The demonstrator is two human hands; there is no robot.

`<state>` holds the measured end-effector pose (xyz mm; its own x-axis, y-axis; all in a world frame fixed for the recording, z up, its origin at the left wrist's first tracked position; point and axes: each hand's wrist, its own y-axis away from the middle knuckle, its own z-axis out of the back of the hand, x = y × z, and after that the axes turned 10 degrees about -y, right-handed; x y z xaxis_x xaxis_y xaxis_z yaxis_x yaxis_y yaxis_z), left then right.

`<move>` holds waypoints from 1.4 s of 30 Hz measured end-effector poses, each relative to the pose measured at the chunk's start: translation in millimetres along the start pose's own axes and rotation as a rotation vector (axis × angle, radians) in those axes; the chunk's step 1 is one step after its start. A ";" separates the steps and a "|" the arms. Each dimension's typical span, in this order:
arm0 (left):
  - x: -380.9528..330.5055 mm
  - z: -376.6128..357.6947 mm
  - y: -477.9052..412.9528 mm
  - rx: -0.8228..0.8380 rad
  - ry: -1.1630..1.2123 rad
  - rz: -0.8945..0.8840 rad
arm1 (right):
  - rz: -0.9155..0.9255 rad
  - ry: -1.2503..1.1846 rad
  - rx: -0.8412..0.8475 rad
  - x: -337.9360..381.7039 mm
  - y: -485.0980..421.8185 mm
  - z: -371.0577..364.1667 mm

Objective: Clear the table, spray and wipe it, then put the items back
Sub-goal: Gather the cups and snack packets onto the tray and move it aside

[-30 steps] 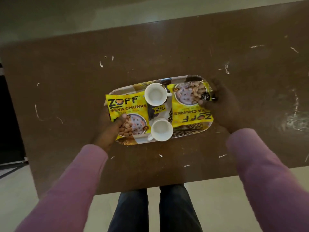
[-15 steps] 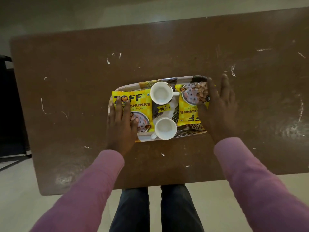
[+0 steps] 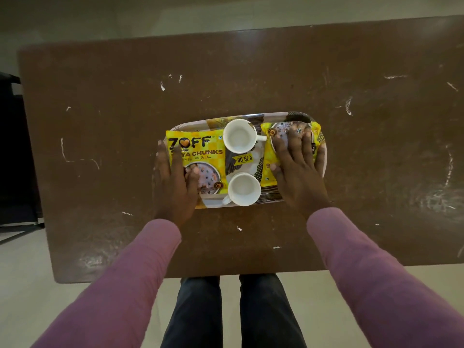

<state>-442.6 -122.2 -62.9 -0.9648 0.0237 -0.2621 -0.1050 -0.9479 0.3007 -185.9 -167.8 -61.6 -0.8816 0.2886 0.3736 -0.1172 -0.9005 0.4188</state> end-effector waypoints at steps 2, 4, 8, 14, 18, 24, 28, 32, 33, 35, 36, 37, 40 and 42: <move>3.7 -0.9 0.4 -0.077 0.078 0.175 | -0.115 -0.155 -0.225 -2.5 -1.7 8.0; 9.9 -5.0 -2.2 -0.056 0.187 0.368 | -0.361 -0.329 -0.433 -12.1 -5.7 16.5; 21.7 -0.5 -12.8 0.132 0.442 0.608 | -0.673 -0.552 -0.242 -35.0 -16.5 26.5; 31.8 29.4 -13.2 0.181 0.512 0.641 | -0.723 -0.740 -0.192 -43.0 -4.0 53.4; 24.7 71.9 6.0 0.191 0.617 0.668 | -0.656 -0.787 -0.220 -28.6 37.1 85.8; 20.6 144.0 48.2 0.147 0.764 0.673 | -0.522 -0.864 -0.186 -0.3 98.2 138.1; 37.7 177.5 67.6 0.122 0.831 0.662 | -0.461 -0.868 -0.228 30.3 115.7 157.8; 75.9 213.5 83.9 0.096 0.819 0.649 | -0.438 -0.913 -0.244 78.0 121.2 163.5; 85.5 222.4 86.1 0.087 0.794 0.635 | -0.421 -0.923 -0.248 88.0 121.4 163.3; 104.4 238.5 91.6 0.039 0.758 0.631 | -0.386 -0.953 -0.260 111.2 125.1 161.7; 118.8 250.1 98.2 0.015 0.766 0.623 | -0.369 -0.962 -0.264 130.0 130.4 158.8; 131.2 259.4 103.0 0.000 0.776 0.611 | -0.357 -0.970 -0.278 146.5 134.7 156.5; 183.4 292.0 124.0 -0.073 0.785 0.575 | -0.314 -0.973 -0.288 209.8 153.0 145.7; 216.6 310.4 137.6 -0.126 0.740 0.557 | -0.291 -0.983 -0.269 245.0 162.8 136.2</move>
<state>-741.0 -149.0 206.4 -0.4647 -0.6116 -0.6403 0.3949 -0.7904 0.4684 -358.6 -199.4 210.8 -0.0605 0.5326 0.8442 -0.4678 -0.7623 0.4474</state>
